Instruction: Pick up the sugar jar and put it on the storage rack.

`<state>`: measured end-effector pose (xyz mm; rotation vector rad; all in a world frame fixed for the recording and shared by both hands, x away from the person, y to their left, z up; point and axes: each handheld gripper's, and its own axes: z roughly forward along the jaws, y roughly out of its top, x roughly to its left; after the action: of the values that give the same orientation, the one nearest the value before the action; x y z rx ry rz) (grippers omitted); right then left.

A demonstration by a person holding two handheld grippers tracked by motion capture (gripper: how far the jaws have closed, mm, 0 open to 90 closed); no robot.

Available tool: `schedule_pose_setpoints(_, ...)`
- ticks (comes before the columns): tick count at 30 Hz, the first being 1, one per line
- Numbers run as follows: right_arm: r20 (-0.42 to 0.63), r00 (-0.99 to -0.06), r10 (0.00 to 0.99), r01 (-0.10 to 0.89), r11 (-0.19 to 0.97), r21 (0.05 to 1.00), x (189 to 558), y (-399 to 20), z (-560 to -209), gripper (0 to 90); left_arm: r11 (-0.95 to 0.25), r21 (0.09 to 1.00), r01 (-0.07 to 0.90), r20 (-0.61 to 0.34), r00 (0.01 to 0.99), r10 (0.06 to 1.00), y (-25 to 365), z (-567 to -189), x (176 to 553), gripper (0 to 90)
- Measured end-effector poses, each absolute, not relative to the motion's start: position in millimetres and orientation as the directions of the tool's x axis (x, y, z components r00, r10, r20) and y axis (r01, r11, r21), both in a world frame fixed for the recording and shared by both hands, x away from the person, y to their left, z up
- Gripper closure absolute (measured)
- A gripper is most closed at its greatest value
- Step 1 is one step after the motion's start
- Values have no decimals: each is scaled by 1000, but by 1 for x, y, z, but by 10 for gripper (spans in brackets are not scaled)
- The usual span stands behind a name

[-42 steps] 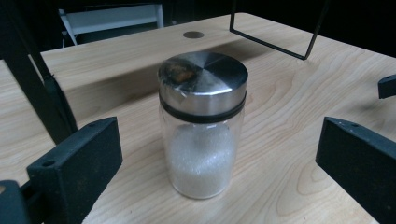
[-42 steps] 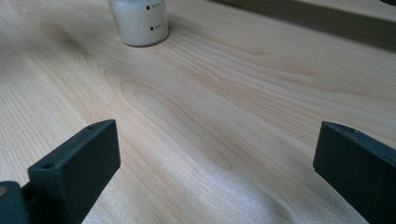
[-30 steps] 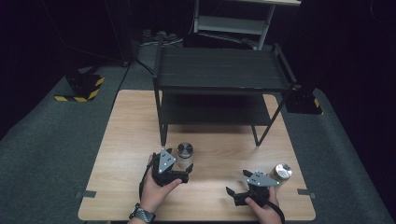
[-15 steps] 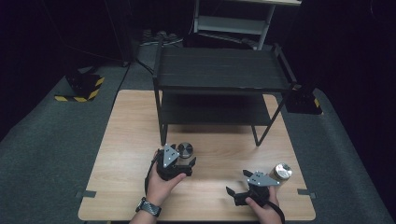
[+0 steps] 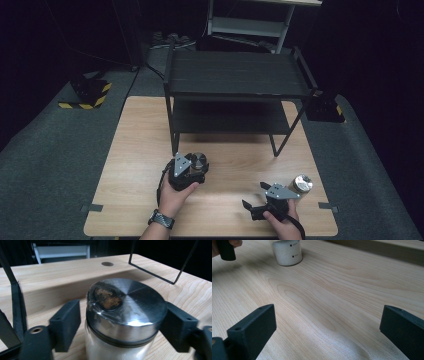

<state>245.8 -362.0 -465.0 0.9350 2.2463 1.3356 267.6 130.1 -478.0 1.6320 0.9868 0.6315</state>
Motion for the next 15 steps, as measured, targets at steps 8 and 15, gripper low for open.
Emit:
schedule_pose_setpoints(8, 36, -713, 700, 360, 322, 875, 247, -364, -466, 7, -70, 961, 267, -82, 516, 852, 130, -482, 266, 317)
schedule_pose_setpoints(15, 34, -713, 700, 359, 323, 876, 246, -364, -466, 7, -73, 963, 259, -74, 513, 855, 129, -483, 264, 325)
